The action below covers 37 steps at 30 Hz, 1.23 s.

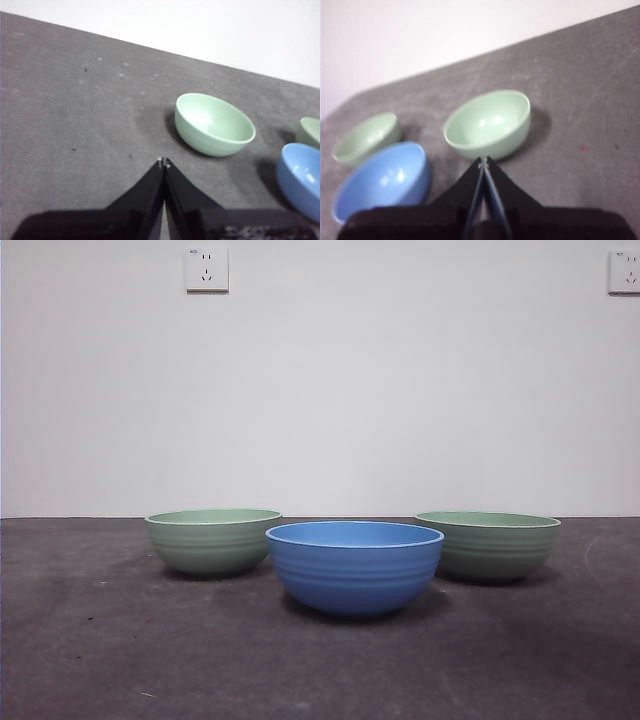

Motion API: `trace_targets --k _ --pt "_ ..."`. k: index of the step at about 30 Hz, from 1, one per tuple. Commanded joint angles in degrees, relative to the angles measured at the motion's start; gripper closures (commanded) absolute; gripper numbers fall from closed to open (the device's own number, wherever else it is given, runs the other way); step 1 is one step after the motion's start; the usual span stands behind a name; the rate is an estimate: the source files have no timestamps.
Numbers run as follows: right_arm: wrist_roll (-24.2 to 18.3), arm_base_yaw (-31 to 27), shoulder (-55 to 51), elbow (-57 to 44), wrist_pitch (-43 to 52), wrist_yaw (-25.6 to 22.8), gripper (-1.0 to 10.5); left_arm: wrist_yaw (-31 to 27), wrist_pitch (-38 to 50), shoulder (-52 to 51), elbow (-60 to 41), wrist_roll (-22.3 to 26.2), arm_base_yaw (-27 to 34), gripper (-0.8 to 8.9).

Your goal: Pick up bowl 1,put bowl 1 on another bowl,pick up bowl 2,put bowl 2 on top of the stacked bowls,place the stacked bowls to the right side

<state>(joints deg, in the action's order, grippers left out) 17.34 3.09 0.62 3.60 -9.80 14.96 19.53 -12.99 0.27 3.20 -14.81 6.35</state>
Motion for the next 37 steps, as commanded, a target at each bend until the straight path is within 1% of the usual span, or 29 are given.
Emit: trace_targets --k 1,5,7,10,11,13,16,17,20,23,26,27,29,31,34,35,36,37 --pt "2.6 0.1 1.0 4.0 0.5 -0.3 9.6 0.5 -1.6 0.3 3.3 -2.2 0.1 8.21" --pt "2.5 0.1 6.0 10.3 -2.1 -0.3 9.6 2.0 -5.7 2.6 8.6 -2.1 0.1 8.21" --pt "1.4 0.1 9.2 13.6 -5.0 -0.3 9.6 3.0 -7.0 4.6 11.0 -1.7 0.1 8.21" --pt "-2.9 0.1 15.5 19.7 -10.9 0.6 9.6 6.7 -8.3 8.6 15.0 -1.4 0.1 8.21" --pt "-5.1 0.1 18.1 22.2 -13.4 1.8 9.6 8.1 -9.2 10.5 16.7 -0.9 0.1 8.21" --pt "-8.0 0.1 22.0 25.9 -17.1 3.6 9.6 10.3 -11.0 13.4 19.5 1.3 0.1 8.21" --pt "-12.7 0.1 28.1 31.9 -23.5 6.5 9.6 13.7 -14.7 18.6 23.8 6.5 0.1 8.21" --pt "-14.5 0.1 30.5 34.2 -26.2 7.7 9.6 15.0 -16.4 20.6 25.4 8.9 0.1 8.21" --pt "-18.5 0.5 35.7 39.7 -32.9 10.1 9.6 18.7 -21.1 25.6 29.1 14.1 0.0 8.21" --pt "-22.2 1.6 40.5 44.4 -39.6 11.6 9.6 22.5 -25.3 30.2 31.9 17.6 -0.2 8.21" --pt "-25.6 2.9 44.5 48.1 -46.0 12.1 9.6 24.3 -28.3 33.4 33.6 19.6 -1.3 8.21" --pt "-26.3 3.4 45.4 48.7 -47.3 12.1 9.6 24.3 -28.9 34.0 33.8 20.0 -1.8 8.21" --pt "-26.4 4.6 46.7 49.5 -48.8 12.0 9.6 24.2 -30.2 34.9 34.3 21.1 -3.1 8.21" --pt "-26.4 5.4 47.2 49.5 -48.8 11.8 9.6 23.8 -30.3 35.4 34.4 21.2 -4.0 8.21" --pt "-26.4 5.6 47.6 49.5 -48.6 11.7 9.1 23.7 -30.1 35.6 34.5 21.1 -4.5 8.06" --pt "-26.3 5.6 47.7 49.5 -48.6 11.7 8.6 23.7 -30.1 35.6 34.5 21.1 -4.5 7.76" --pt "-26.1 5.6 47.8 49.5 -48.6 11.6 7.7 23.7 -30.1 35.6 34.5 21.0 -4.5 6.96" --pt "-25.8 5.6 47.8 49.5 -48.6 11.6 7.0 23.7 -30.1 35.6 34.5 20.9 -4.5 5.92"
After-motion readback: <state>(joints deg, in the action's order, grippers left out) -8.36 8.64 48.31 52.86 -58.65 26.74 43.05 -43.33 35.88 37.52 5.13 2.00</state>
